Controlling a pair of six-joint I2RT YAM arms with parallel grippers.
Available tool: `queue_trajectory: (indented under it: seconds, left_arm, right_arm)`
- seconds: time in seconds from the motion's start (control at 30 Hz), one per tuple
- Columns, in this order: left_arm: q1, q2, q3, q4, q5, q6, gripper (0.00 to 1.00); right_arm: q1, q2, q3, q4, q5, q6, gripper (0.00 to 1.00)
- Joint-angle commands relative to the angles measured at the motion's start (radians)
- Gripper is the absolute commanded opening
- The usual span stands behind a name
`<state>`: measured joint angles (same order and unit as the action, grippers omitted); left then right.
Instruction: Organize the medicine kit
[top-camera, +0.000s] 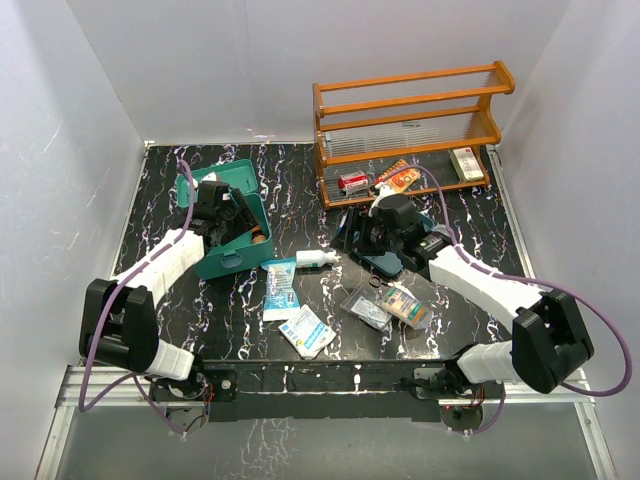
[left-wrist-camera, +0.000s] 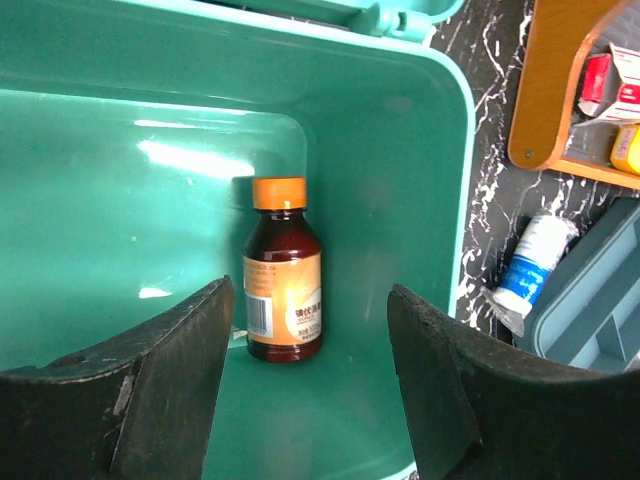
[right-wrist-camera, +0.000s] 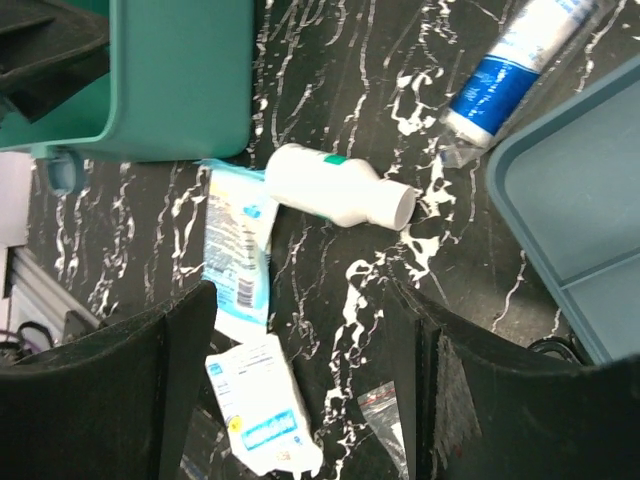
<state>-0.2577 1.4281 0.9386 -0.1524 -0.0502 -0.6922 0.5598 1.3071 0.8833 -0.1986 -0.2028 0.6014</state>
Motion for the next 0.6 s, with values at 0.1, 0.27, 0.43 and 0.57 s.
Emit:
queue_trajectory:
  seconds: [0.1, 0.27, 0.43, 0.57]
  left_arm:
    - [-0.005, 0.015, 0.002, 0.061, -0.029, 0.007, 0.6]
    - [-0.006, 0.052, 0.029, 0.061, -0.004, -0.041, 0.57]
    - [-0.005, 0.042, 0.02, 0.034, -0.055, -0.078, 0.53]
    - [-0.005, 0.055, 0.025, 0.038, -0.034, -0.028, 0.54]
  right_arm:
    - [-0.005, 0.057, -0.063, 0.18, 0.123, -0.02, 0.64]
    - [-0.003, 0.081, -0.173, 0.316, 0.227, -0.045, 0.61]
    - [-0.003, 0.109, -0.236, 0.397, 0.25, -0.066, 0.61]
    - [-0.003, 0.144, -0.209, 0.405, 0.239, -0.156, 0.61]
